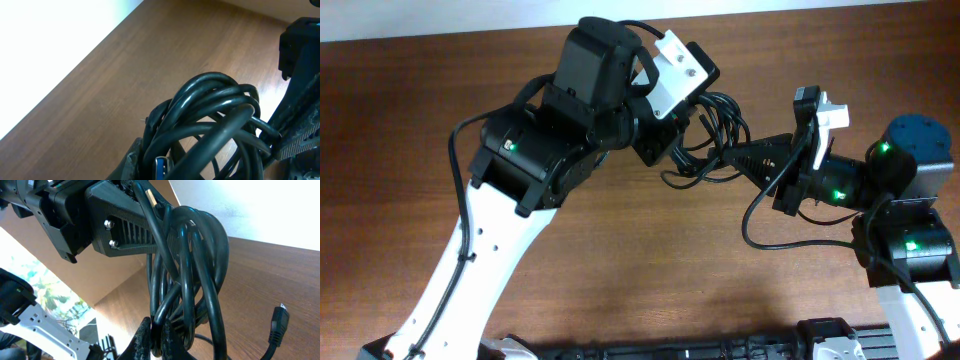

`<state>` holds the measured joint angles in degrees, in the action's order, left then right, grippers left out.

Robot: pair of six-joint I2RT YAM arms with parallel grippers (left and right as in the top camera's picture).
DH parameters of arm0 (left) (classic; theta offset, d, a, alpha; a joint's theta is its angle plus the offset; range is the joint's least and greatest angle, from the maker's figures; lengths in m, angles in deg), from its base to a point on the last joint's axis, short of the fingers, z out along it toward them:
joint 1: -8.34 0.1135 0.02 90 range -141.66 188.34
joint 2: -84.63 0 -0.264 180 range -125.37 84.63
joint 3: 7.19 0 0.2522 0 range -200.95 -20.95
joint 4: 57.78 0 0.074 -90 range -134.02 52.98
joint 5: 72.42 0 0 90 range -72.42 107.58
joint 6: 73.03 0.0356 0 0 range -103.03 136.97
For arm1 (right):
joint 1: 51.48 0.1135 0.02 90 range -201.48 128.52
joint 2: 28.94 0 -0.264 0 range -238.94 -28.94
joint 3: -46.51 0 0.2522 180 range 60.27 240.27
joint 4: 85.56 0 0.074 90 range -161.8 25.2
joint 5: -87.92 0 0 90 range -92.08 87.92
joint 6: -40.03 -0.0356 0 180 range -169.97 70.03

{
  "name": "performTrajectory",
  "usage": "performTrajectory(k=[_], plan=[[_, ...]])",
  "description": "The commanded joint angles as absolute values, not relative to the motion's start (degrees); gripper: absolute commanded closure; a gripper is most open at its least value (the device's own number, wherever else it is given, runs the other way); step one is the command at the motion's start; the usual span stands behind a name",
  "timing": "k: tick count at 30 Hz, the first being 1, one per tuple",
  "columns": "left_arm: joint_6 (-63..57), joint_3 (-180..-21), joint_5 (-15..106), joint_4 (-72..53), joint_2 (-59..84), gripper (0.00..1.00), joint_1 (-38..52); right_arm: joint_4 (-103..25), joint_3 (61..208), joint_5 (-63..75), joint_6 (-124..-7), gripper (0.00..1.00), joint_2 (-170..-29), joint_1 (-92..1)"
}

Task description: Untangle cables

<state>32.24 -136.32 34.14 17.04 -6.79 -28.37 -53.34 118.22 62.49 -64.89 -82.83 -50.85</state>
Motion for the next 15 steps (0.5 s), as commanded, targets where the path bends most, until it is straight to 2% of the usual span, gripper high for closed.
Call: performTrajectory(k=[1, 8, 15], plan=[[29.6, -137.2, 32.0, 16.2, -6.4, 1.00, -28.7, -53.6, 118.4, 63.7, -64.0, 0.96, -82.2, -50.7], [6.2, -137.2, 9.3, 15.8, -6.4, 1.00, -28.7, -53.6, 118.4, 63.7, -64.0, 0.96, -82.2, -50.7], [-0.9, -137.2, 5.7, 15.8, -6.4, 1.00, -28.6, -53.6, 118.4, 63.7, -64.0, 0.96, -82.2, -50.7]])
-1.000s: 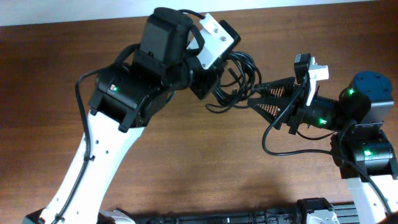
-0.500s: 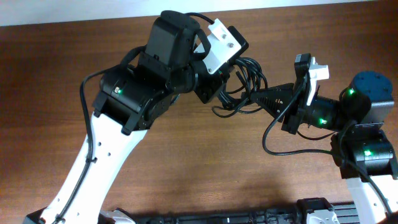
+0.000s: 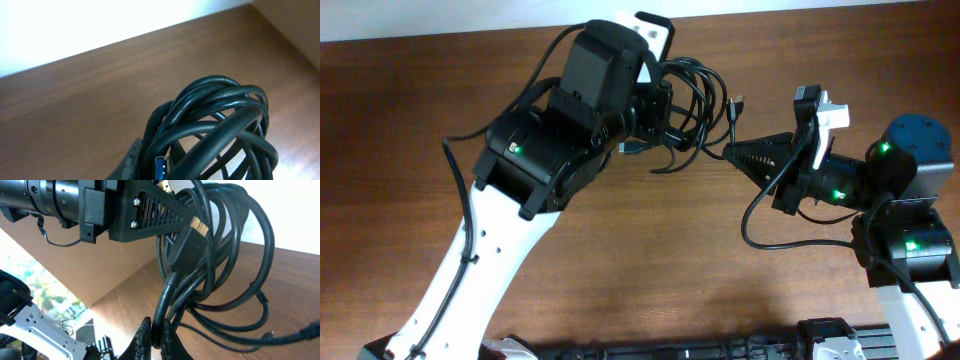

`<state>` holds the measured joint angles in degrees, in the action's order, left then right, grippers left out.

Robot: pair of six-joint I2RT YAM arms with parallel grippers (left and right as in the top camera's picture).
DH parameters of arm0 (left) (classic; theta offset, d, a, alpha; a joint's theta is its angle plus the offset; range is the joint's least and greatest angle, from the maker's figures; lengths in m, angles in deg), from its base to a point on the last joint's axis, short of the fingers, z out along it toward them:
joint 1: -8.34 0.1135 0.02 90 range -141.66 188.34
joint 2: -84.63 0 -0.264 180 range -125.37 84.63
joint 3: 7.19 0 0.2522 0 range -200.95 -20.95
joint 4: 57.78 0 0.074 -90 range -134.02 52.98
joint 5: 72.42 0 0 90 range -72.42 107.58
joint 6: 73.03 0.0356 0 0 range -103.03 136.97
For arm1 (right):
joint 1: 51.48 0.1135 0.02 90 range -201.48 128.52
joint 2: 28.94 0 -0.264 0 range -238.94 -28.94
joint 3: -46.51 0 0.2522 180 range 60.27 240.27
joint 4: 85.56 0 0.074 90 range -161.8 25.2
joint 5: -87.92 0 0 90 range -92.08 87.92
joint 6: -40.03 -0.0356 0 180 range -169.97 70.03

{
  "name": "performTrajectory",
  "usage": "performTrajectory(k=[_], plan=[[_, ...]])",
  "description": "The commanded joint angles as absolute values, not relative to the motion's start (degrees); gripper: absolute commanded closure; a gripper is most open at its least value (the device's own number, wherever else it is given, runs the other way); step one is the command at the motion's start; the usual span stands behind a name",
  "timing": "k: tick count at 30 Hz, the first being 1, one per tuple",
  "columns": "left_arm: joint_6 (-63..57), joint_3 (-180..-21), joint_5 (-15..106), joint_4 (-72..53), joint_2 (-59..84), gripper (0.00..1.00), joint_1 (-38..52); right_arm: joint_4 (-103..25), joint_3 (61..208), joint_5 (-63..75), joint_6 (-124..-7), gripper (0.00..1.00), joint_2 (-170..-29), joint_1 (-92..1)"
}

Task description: Untangle cables

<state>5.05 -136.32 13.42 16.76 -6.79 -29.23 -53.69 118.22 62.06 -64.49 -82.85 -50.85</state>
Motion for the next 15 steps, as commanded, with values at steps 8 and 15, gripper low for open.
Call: performTrajectory(k=[8, 15], plan=[[-3.6, -137.2, 2.7, 15.6, -6.4, 1.00, -28.6, -53.6, 118.4, 63.7, -64.0, 0.32, -82.2, -50.7], [-3.6, -137.2, 2.8, 14.8, -6.4, 1.00, -28.6, -53.4, 118.4, 63.4, -64.0, 0.12, -82.2, -50.7]])
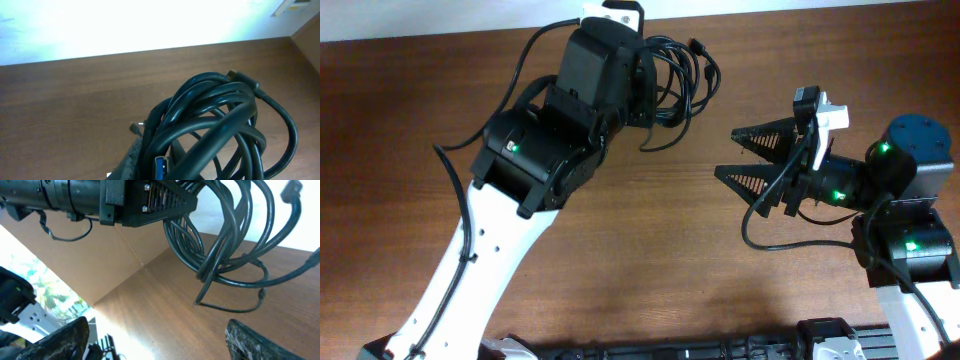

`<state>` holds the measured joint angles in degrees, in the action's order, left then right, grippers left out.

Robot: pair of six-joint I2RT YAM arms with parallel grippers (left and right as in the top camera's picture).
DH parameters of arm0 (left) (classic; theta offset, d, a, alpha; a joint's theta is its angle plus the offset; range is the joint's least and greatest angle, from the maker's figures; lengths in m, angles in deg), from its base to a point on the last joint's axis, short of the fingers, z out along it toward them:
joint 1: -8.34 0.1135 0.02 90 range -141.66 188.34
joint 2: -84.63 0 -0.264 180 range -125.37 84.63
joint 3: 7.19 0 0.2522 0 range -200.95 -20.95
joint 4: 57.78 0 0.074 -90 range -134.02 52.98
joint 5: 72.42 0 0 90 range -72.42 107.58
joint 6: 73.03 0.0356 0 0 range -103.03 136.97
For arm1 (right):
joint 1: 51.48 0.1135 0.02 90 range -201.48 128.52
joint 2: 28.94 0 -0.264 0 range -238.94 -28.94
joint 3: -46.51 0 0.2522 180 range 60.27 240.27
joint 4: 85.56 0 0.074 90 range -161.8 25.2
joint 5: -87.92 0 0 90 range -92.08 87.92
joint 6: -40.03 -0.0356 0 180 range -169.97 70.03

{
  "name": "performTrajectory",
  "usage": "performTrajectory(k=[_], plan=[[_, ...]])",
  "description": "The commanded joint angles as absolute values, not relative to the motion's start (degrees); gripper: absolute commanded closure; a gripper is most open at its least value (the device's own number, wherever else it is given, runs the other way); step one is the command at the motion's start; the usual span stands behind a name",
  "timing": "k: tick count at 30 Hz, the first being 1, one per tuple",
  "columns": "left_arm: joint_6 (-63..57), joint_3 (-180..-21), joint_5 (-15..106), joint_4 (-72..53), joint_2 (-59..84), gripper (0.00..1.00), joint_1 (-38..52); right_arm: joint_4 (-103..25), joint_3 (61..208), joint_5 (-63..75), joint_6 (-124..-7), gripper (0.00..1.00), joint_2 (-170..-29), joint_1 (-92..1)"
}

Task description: Untangle cables

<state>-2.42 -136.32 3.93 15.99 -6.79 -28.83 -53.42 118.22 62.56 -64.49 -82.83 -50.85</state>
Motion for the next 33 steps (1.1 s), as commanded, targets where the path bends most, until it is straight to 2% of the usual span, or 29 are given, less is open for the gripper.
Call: performTrajectory(k=[1, 22, 33], plan=[[-3.6, -137.3, 2.8, 14.7, -6.4, 1.00, -28.6, -53.4, 118.4, 63.4, -64.0, 0.12, -82.2, -50.7], [-2.2, -137.3, 9.4, 13.5, -6.4, 1.00, -28.8, -53.2, 118.4, 63.2, -64.0, 0.12, -82.2, -50.7], [18.2, -137.2, 18.3, 13.5, -6.4, 1.00, -28.7, -53.2, 118.4, 63.0, -64.0, 0.12, -82.2, -50.7]])
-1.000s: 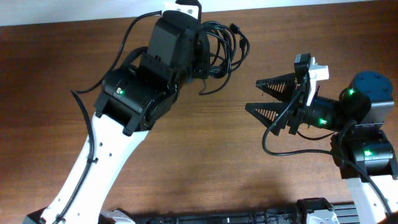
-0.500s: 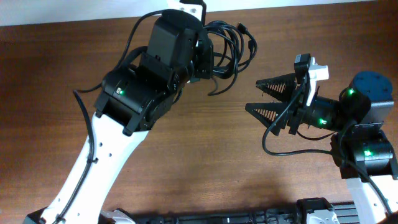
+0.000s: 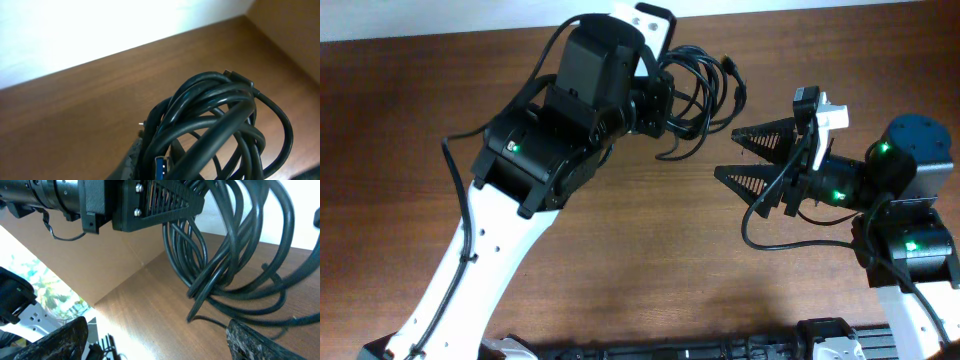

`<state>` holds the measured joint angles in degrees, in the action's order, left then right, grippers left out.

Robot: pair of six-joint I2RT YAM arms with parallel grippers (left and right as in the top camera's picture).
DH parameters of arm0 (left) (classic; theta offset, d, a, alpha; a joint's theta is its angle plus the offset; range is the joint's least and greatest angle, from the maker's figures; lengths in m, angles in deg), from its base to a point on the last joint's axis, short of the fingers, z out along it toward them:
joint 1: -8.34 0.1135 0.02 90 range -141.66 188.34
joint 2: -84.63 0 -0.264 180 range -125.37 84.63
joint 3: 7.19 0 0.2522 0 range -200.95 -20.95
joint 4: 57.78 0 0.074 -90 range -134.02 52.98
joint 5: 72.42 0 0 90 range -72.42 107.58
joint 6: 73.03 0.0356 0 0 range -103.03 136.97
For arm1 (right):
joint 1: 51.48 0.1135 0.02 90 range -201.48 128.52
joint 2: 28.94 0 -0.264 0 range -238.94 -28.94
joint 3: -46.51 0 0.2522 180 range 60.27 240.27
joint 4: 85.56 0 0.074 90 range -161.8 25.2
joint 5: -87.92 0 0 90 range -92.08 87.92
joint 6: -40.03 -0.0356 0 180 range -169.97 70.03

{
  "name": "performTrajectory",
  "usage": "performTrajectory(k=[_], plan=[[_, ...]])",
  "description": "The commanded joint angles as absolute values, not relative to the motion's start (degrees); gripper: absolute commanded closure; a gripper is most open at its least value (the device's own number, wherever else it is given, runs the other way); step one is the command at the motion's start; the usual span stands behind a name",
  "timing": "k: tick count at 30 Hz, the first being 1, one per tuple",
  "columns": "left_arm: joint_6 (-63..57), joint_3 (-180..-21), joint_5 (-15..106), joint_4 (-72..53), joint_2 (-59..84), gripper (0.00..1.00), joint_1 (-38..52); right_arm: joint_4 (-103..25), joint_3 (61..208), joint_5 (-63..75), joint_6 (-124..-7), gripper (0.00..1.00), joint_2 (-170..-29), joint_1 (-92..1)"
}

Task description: Untangle cables

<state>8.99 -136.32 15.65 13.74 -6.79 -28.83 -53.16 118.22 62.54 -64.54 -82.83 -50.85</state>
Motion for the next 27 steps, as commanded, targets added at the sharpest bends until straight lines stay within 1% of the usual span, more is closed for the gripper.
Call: performTrajectory(k=[1, 10, 19, 23, 27], plan=[[19.5, -137.2, 18.3, 13.5, -6.4, 1.00, -28.7, -53.2, 118.4, 63.0, -64.0, 0.12, -82.2, -50.7], [23.4, -137.2, 18.2, 14.0, -6.4, 1.00, -28.7, -52.3, 118.4, 61.1, -64.0, 0.12, -82.2, -50.7], [31.1, -137.2, 18.3, 14.8, -6.4, 1.00, -28.7, -51.7, 118.4, 60.0, -64.0, 0.12, -82.3, -50.7], [37.9, -137.2, 23.2, 16.6, -6.4, 1.00, -28.7, -51.2, 118.4, 60.0, -64.0, 0.12, -82.5, -50.7], [39.5, -137.2, 26.3, 17.0, -6.4, 1.00, -28.7, -51.0, 118.4, 60.0, -64.0, 0.12, -82.7, -50.7]])
